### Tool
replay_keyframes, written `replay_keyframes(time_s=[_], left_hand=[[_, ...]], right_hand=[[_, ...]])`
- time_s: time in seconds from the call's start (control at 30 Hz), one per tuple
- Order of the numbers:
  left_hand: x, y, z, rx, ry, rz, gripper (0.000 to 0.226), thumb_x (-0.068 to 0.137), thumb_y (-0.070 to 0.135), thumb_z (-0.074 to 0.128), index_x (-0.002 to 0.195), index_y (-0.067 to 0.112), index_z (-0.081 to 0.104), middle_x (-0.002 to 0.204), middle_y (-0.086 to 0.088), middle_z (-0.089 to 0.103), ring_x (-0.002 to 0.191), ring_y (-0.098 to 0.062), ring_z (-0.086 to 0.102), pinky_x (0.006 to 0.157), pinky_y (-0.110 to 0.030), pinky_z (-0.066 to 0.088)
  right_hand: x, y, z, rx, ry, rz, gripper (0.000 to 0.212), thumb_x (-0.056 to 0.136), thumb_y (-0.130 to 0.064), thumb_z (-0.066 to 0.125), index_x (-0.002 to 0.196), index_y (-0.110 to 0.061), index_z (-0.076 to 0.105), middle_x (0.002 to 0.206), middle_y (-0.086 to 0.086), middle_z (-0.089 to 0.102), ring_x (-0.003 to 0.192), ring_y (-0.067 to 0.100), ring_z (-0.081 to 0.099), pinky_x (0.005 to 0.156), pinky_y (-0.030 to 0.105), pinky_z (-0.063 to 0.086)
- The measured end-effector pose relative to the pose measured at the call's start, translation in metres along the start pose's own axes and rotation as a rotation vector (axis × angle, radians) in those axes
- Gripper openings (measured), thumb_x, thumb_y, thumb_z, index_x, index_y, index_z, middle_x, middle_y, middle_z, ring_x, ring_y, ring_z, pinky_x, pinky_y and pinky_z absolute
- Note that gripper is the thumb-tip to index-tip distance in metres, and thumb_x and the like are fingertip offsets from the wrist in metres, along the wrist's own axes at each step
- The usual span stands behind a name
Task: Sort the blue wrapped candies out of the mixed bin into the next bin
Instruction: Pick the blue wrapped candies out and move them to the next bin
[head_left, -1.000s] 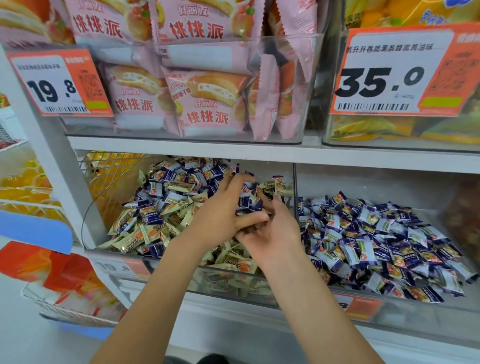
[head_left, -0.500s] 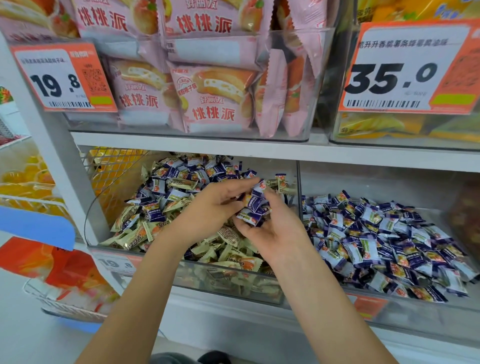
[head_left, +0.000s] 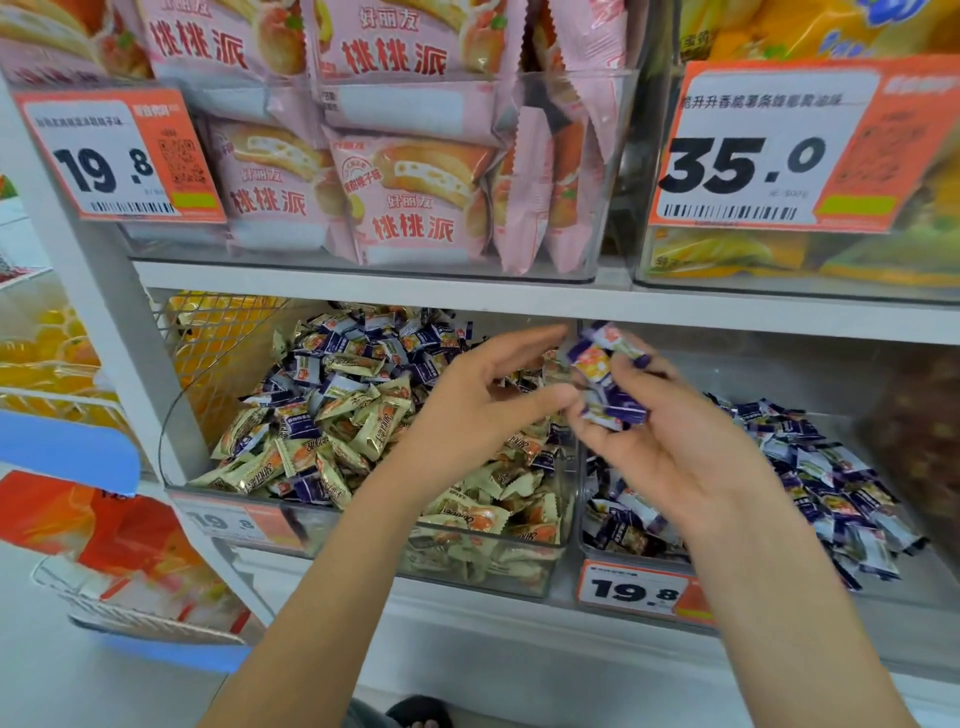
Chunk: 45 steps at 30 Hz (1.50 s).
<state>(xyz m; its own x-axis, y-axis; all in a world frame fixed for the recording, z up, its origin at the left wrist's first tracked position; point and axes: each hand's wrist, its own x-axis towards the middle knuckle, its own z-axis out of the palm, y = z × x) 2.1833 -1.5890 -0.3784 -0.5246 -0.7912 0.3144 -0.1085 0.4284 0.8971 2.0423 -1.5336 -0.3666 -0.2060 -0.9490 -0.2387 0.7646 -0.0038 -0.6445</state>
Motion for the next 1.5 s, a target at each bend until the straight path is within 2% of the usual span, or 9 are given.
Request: replay_keyframes(time_s=[0.27, 0.47, 0.6, 0.73, 0.87, 1.03, 1.17, 1.3, 1.5], left_hand=[[0.007, -0.048, -0.020, 0.534, -0.006, -0.195, 0.022, 0.086, 0.009, 0.064, 0.103, 0.022, 0.068, 0.100, 0.009, 0.067, 0.091, 0.001, 0.060, 0.095, -0.027, 0.048], [0.025, -0.049, 0.009, 0.912, -0.239, -0.126, 0.032, 0.077, 0.031, 0.074, 0.108, 0.029, 0.065, 0.125, 0.007, 0.060, 0.120, -0.018, 0.049, 0.104, -0.047, 0.037], [0.029, -0.046, -0.001, 0.790, -0.253, -0.172, 0.017, 0.071, 0.035, 0.078, 0.069, 0.026, 0.064, 0.082, 0.015, 0.066, 0.083, -0.007, 0.060, 0.091, -0.042, 0.047], [0.029, -0.044, -0.010, 0.953, -0.332, -0.258, 0.037, 0.074, 0.055, 0.067, 0.055, 0.024, 0.059, 0.063, 0.018, 0.056, 0.082, -0.004, 0.051, 0.105, -0.052, 0.019], [0.038, -0.057, -0.006, 0.773, -0.192, -0.273, 0.057, 0.081, 0.058, 0.058, 0.046, 0.014, 0.047, 0.041, 0.005, 0.041, 0.046, -0.009, 0.045, 0.088, -0.040, 0.040], [0.050, -0.077, -0.009, 0.821, 0.005, -0.195, 0.035, 0.069, 0.042, 0.078, 0.086, 0.023, 0.055, 0.087, 0.003, 0.059, 0.088, -0.019, 0.058, 0.084, -0.034, 0.046], [0.060, -0.085, -0.002, 0.825, -0.190, -0.351, 0.081, 0.075, 0.050, 0.072, 0.140, 0.016, 0.038, 0.144, -0.007, 0.041, 0.132, -0.025, 0.038, 0.107, -0.034, 0.035], [0.071, -0.085, 0.003, 0.854, -0.279, -0.402, 0.082, 0.081, 0.049, 0.066, 0.145, 0.013, 0.029, 0.150, -0.007, 0.033, 0.135, -0.026, 0.035, 0.106, -0.033, 0.033], [0.079, -0.088, -0.001, 0.776, -0.276, -0.413, 0.067, 0.084, 0.032, 0.068, 0.141, 0.013, 0.039, 0.148, -0.007, 0.035, 0.133, -0.025, 0.037, 0.102, -0.029, 0.034]], right_hand=[[-0.004, -0.023, -0.040, -1.033, 0.328, -0.321, 0.024, 0.096, -0.014, 0.049, 0.119, -0.020, 0.052, 0.110, 0.013, 0.054, 0.106, 0.038, 0.053, 0.089, 0.048, 0.046], [-0.007, -0.023, -0.031, -1.080, 0.287, -0.284, 0.024, 0.095, -0.019, 0.049, 0.117, -0.026, 0.056, 0.120, 0.018, 0.054, 0.103, 0.035, 0.054, 0.080, 0.047, 0.048], [-0.009, -0.021, -0.027, -1.105, 0.249, -0.293, 0.022, 0.096, -0.017, 0.049, 0.115, -0.025, 0.057, 0.122, 0.025, 0.053, 0.118, 0.042, 0.044, 0.094, 0.054, 0.039], [-0.009, -0.023, -0.029, -1.080, 0.263, -0.319, 0.022, 0.096, -0.016, 0.049, 0.113, -0.024, 0.059, 0.091, -0.003, 0.058, 0.115, 0.044, 0.045, 0.090, 0.056, 0.041], [-0.007, -0.024, -0.035, -1.097, 0.282, -0.339, 0.020, 0.096, -0.017, 0.050, 0.110, -0.026, 0.061, 0.118, -0.001, 0.057, 0.111, 0.042, 0.049, 0.083, 0.049, 0.047], [0.003, -0.026, -0.045, -1.083, 0.261, -0.413, 0.020, 0.095, -0.016, 0.049, 0.105, -0.027, 0.062, 0.119, -0.003, 0.056, 0.076, 0.001, 0.053, 0.055, 0.011, 0.039], [0.008, -0.024, -0.044, -1.083, 0.238, -0.424, 0.020, 0.094, -0.015, 0.050, 0.104, -0.026, 0.063, 0.118, -0.003, 0.057, 0.093, 0.006, 0.053, 0.064, 0.015, 0.038], [0.010, -0.022, -0.042, -1.073, 0.250, -0.440, 0.021, 0.093, -0.013, 0.050, 0.103, -0.025, 0.064, 0.116, -0.002, 0.058, 0.106, 0.011, 0.050, 0.079, 0.024, 0.034], [0.018, -0.017, -0.044, -1.078, 0.217, -0.445, 0.021, 0.093, -0.013, 0.049, 0.102, -0.026, 0.063, 0.111, -0.005, 0.058, 0.087, -0.006, 0.051, 0.055, 0.002, 0.039]])
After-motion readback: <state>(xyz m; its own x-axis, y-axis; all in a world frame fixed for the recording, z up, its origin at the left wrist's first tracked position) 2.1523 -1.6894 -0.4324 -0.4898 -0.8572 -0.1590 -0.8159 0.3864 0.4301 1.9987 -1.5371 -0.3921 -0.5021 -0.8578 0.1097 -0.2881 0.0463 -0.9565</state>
